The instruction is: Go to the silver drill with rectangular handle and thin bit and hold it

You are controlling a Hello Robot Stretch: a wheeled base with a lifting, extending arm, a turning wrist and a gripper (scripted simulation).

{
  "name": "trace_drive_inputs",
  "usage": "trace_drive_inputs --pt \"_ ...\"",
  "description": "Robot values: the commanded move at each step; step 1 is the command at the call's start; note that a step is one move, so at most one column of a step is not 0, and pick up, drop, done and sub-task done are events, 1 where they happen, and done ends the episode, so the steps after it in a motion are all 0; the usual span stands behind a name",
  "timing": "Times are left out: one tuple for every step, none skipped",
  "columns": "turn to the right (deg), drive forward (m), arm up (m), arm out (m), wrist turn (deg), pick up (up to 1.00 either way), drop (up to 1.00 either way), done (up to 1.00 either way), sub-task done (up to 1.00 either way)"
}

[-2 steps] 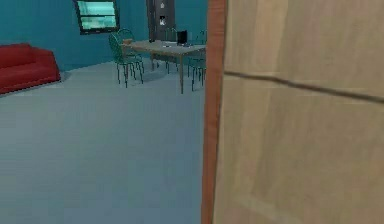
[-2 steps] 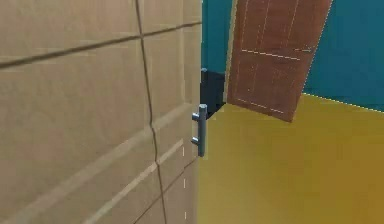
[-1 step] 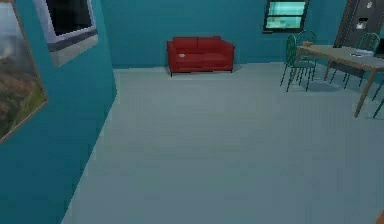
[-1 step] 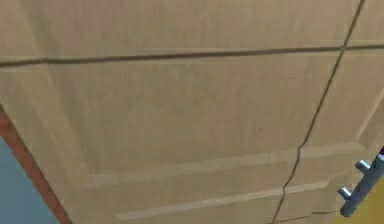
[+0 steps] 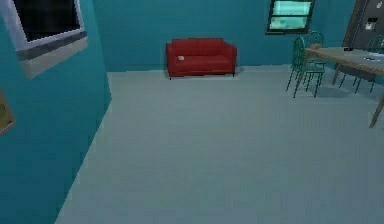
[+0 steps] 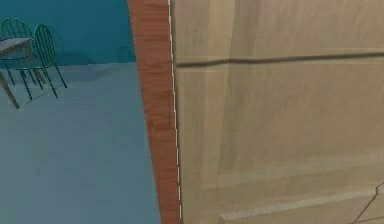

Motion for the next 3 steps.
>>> trace_drive_inputs --pt "15.0 0.00 0.00 0.00 0.0 0.00 0.00 0.00 0.00" --pt "0.0 1.00 0.00 0.00 0.0 0.00 0.00 0.00 0.00" --pt "0.0 1.00 0.00 0.00 0.0 0.00 0.00 0.00 0.00"
